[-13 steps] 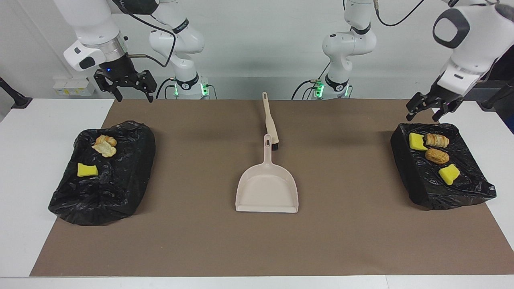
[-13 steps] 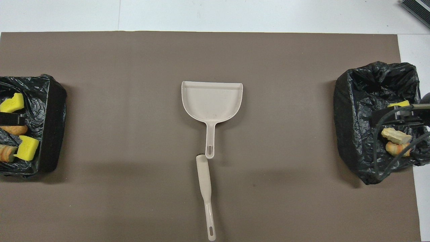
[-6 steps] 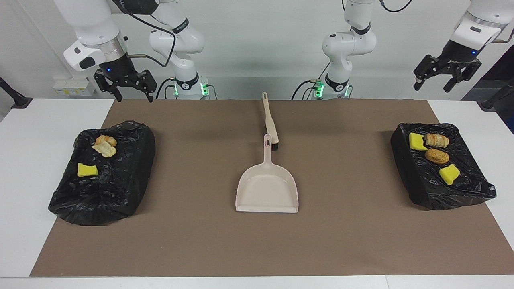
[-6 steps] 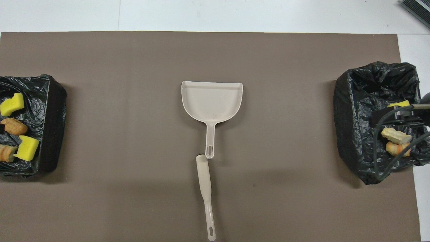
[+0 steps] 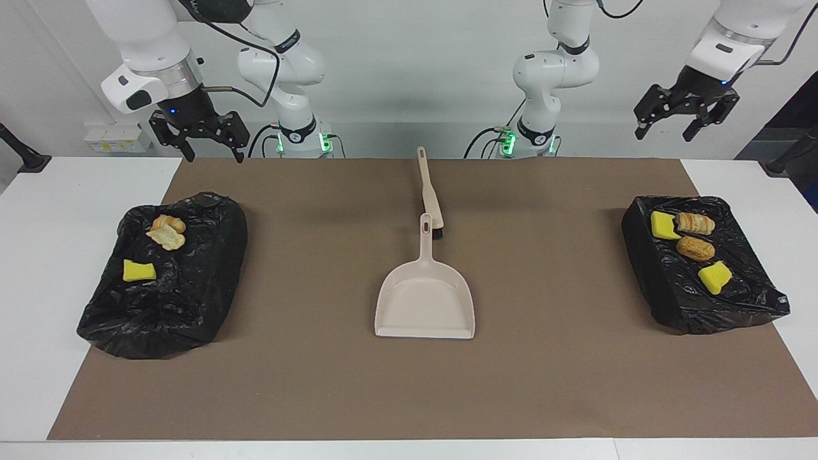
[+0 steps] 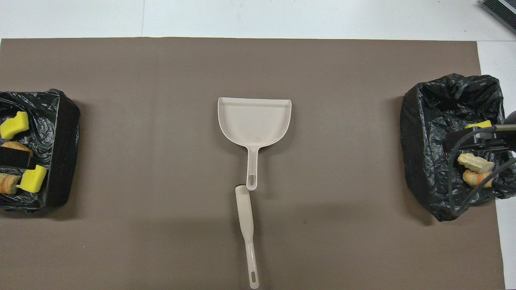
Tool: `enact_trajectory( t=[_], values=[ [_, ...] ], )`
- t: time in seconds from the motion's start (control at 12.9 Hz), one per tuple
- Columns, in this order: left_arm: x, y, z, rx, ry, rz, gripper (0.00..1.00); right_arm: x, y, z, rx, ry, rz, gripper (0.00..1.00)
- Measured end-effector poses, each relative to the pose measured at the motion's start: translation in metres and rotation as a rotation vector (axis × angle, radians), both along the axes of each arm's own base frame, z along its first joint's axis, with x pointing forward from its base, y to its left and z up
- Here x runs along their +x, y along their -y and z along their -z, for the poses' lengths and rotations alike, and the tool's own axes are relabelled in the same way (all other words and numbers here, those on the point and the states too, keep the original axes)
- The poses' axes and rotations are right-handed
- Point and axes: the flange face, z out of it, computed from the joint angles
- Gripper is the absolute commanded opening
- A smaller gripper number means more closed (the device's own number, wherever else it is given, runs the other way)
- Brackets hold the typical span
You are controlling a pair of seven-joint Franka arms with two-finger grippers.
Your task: Sweep and dump trash in bin
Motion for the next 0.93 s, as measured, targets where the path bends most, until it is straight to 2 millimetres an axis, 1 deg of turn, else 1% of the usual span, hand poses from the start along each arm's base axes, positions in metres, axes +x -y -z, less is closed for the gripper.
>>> enact_trajectory(
  t=[0.93],
  values=[
    [0.0043,-0.0002,-0.001,-0.001,0.025,-0.001,1.0,0.0,0.0,0.0,0.0,0.0,0.0,1.0]
  ],
)
